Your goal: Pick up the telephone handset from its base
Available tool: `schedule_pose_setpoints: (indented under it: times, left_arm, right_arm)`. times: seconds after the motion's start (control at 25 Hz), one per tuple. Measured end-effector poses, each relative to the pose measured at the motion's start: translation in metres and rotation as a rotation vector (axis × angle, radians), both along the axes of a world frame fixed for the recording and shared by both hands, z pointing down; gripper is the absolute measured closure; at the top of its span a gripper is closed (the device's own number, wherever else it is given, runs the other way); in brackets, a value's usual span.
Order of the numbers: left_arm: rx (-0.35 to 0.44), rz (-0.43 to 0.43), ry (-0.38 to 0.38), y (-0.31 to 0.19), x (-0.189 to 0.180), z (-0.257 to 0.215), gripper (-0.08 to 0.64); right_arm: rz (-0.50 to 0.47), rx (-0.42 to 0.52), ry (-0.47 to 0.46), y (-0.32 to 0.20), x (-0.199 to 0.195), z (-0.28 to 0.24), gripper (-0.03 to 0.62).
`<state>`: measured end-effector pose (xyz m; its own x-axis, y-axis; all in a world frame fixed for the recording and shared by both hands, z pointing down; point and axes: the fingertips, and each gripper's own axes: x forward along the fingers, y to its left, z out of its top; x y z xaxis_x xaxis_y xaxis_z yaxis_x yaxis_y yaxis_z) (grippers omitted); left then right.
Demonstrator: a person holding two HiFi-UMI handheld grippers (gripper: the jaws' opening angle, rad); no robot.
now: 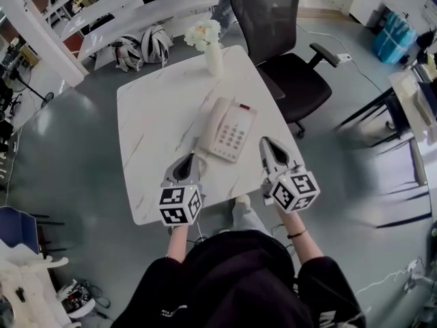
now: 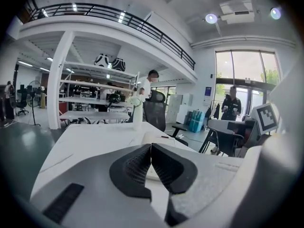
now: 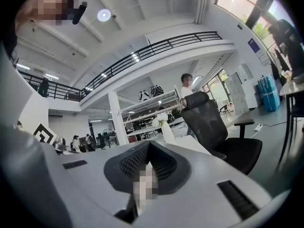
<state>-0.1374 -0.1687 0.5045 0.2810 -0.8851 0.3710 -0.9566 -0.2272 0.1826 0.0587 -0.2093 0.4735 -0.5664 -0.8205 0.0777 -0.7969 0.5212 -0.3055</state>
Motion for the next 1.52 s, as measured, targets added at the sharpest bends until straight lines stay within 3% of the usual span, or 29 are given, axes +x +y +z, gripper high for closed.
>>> schedule_pose_setpoints:
  times: [0.72,1.04,1.28,1.52]
  left_arm:
    - [-0.150,0.030,-0.069,-0.103,0.031,0.043,0.557]
    - [-0.215,0.063,-0.110,-0.129,0.035,0.063,0.458]
    - [-0.291,0.129,-0.115,-0.147,0.040,0.082,0.356]
    - [-0.371,0.218,-0.146,-0.160,0.047,0.109,0.310]
  right_arm:
    - [-0.118,-0.087,0.036,-0.086,0.005,0.038,0.601]
    - [-0.136,-0.104,0.020,-0.105,0.005,0.044,0.601]
    - [-0.127,-0.127,0.010,-0.117,0.001,0.049,0.601]
    - [-0.101,-0.141,-0.002,-0.127,-0.003,0.052,0.601]
